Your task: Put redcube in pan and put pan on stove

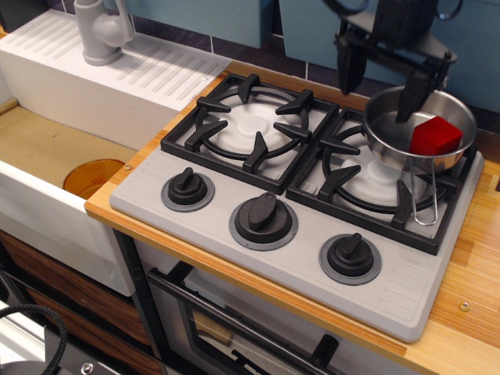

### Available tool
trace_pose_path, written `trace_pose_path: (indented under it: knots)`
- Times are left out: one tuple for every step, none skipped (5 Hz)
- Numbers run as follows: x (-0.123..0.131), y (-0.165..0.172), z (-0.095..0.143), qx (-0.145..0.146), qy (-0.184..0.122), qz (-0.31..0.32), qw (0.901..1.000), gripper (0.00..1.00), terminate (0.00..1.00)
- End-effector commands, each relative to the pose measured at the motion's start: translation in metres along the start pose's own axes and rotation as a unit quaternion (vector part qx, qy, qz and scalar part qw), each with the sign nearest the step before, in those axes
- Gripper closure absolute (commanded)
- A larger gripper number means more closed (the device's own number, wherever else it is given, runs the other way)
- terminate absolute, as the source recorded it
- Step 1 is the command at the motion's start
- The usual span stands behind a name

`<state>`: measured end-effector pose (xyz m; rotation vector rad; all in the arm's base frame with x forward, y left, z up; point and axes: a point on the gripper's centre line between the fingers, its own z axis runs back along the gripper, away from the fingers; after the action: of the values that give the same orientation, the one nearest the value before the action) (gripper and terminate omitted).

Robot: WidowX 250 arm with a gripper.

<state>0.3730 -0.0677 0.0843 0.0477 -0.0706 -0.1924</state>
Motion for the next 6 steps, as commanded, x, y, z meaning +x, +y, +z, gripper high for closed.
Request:
trace_pose_path:
  knots:
    - [0.007,-0.008,0.009,-0.012,-0.075,0.010,0.9970,0.00,0.00]
    - [0.003,-0.011,-0.004,-0.019,-0.084,0.014,0.9962,0.00,0.00]
    - [0.001,-0.015,-0.013,-0.025,-0.085,0.024,0.9958,1.00,0.00]
    - [-0.001,-0.016,-0.013,-0.027,-0.080,0.026,0.9961,1.00,0.00]
    - [-0.002,-0.017,-0.010,-0.024,-0.074,0.025,0.9966,1.00,0.00]
    - [-0.008,-0.017,0.001,-0.013,-0.059,0.026,0.9978,1.00,0.00]
